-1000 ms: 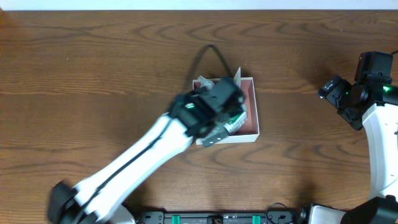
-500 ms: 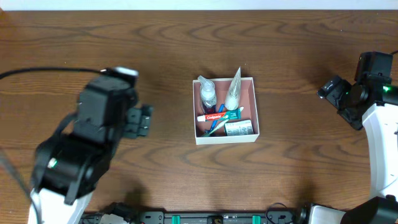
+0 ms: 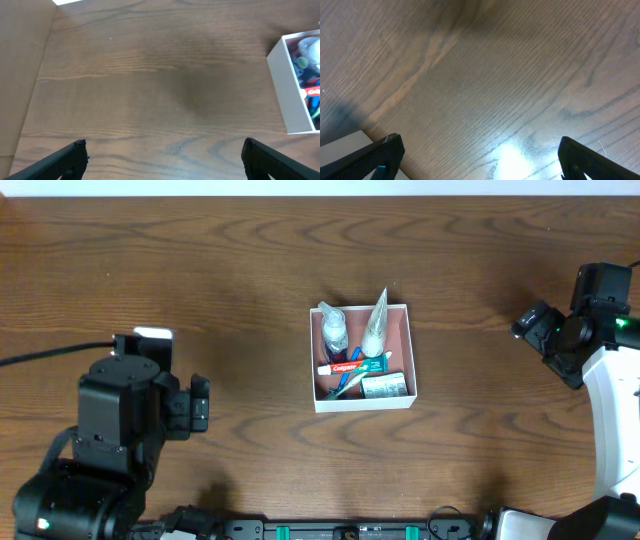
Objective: Pack container
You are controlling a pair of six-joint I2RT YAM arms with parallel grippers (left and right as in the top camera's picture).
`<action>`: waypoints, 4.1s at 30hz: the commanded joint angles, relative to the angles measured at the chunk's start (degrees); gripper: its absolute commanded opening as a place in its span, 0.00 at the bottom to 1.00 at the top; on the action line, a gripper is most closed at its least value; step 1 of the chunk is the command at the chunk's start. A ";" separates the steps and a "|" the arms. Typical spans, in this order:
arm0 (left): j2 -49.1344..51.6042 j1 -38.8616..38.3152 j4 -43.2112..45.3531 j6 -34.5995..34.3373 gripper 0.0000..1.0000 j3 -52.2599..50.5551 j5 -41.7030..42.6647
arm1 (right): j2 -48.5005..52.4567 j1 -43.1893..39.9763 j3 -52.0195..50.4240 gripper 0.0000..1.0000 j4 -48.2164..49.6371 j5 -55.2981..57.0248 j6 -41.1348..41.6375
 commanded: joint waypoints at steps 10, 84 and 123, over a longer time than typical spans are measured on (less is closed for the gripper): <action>-23.45 14.95 18.69 0.13 0.98 -34.91 9.60 | -0.24 -0.26 0.17 0.99 -0.04 0.28 -0.90; -48.76 16.61 30.38 -1.60 0.98 -66.58 14.99 | -64.54 11.47 -52.87 0.99 23.52 -5.62 -17.79; -48.76 16.61 30.38 -1.60 0.98 -66.58 14.99 | -82.49 11.47 -61.64 0.99 23.71 -5.97 -16.28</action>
